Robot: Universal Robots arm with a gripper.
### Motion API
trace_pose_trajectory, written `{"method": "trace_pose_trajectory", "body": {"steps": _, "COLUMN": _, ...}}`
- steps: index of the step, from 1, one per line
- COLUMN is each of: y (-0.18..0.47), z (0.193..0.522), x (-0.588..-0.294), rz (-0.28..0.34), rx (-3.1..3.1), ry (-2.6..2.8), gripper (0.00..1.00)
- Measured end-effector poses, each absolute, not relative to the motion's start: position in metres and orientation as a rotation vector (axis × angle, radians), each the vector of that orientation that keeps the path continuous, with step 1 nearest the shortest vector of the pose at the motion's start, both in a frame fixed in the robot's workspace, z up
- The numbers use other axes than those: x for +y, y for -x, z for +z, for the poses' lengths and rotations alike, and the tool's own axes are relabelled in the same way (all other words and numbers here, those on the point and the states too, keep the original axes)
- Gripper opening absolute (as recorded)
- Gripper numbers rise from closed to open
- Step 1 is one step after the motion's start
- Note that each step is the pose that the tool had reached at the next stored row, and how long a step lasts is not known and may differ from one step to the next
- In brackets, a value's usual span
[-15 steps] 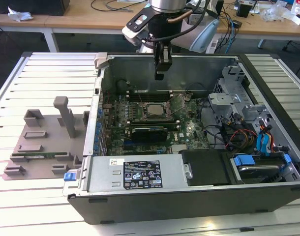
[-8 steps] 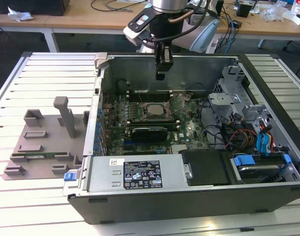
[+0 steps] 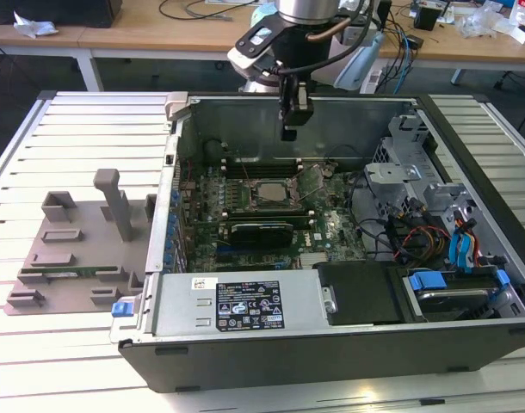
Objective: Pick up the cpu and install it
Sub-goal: 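Close the cpu cover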
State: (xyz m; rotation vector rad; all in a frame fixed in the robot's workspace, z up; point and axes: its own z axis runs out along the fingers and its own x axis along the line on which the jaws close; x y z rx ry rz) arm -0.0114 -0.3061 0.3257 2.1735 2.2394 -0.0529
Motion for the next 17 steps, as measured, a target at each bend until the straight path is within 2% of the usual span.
{"method": "trace_pose_trajectory", "body": {"steps": 17, "y": -0.032, "z": 0.310, "x": -0.306, "rz": -0.055, "rx": 2.240, "ry": -2.174, "gripper": 0.11}}
